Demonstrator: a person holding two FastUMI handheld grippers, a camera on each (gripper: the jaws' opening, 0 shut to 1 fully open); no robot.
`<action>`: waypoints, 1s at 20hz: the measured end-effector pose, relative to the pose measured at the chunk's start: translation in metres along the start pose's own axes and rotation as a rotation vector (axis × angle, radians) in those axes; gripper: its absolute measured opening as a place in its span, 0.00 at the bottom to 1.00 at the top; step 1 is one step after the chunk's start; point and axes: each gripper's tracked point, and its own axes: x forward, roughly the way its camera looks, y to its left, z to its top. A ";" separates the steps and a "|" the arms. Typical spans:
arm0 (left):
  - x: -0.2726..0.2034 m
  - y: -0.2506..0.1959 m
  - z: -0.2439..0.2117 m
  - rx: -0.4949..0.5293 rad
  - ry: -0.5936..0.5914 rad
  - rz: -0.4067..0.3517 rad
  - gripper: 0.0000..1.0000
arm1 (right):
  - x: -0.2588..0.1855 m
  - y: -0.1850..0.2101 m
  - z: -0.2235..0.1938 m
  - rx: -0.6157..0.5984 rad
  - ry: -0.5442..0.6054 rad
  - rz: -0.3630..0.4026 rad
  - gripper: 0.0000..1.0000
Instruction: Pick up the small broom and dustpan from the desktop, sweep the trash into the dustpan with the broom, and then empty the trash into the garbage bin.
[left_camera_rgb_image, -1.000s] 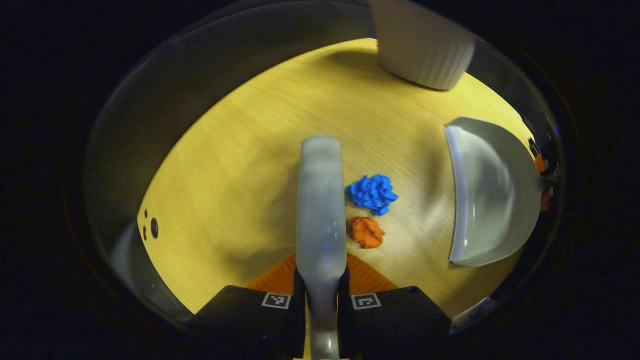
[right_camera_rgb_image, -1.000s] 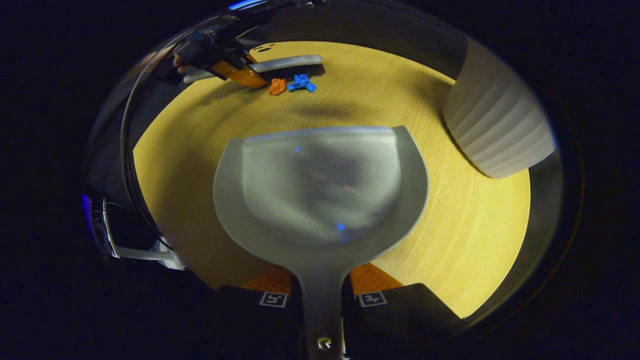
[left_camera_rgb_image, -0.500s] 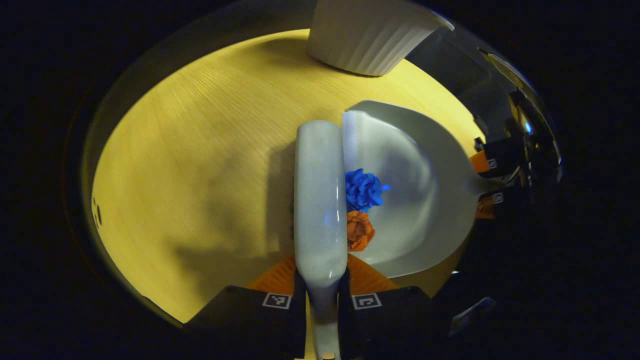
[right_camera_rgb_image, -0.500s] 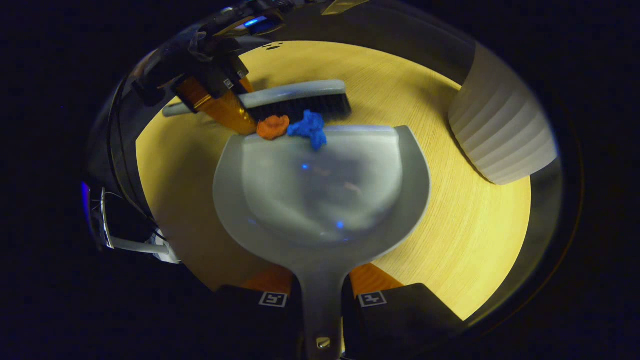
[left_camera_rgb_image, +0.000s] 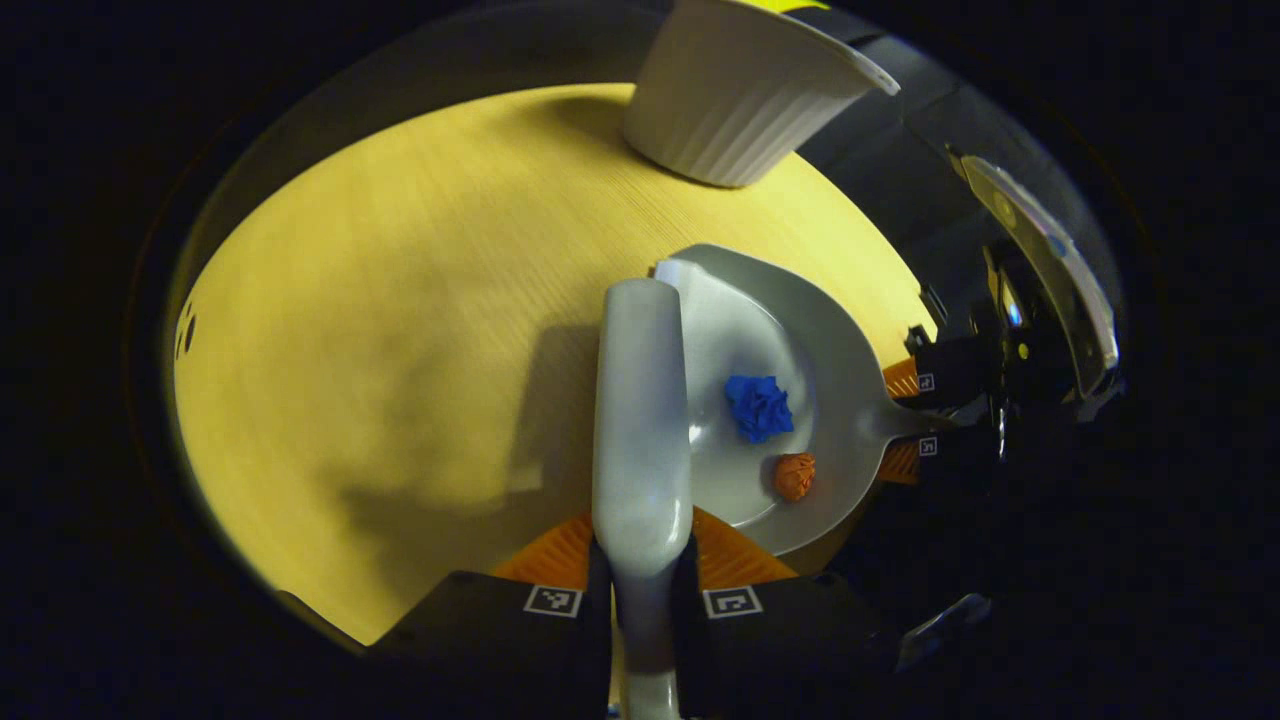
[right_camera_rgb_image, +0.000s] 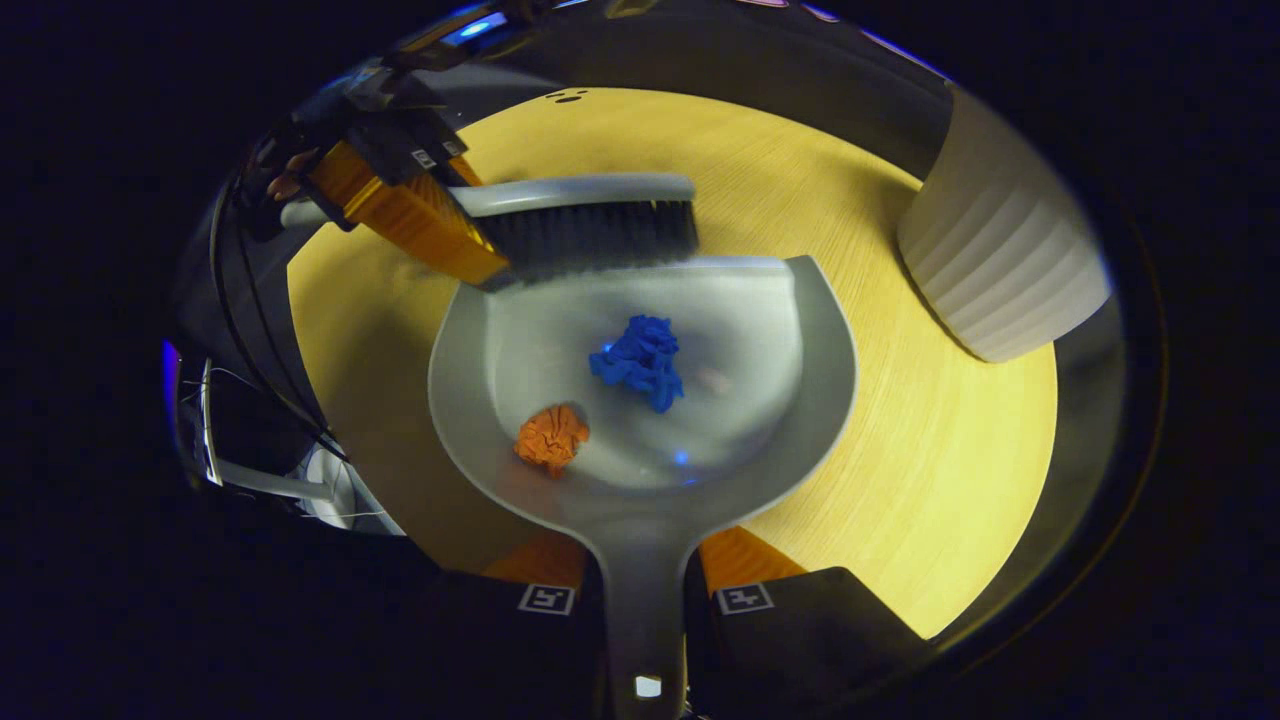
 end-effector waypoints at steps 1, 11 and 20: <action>-0.004 0.003 -0.002 -0.037 -0.048 0.008 0.30 | -0.003 0.002 0.002 0.010 -0.004 -0.004 0.36; -0.036 0.053 -0.060 -0.289 -0.417 0.138 0.28 | -0.062 -0.001 -0.004 0.088 -0.038 -0.080 0.32; 0.026 0.094 -0.155 -0.376 -0.453 0.152 0.27 | -0.186 -0.040 -0.001 0.247 -0.107 -0.107 0.36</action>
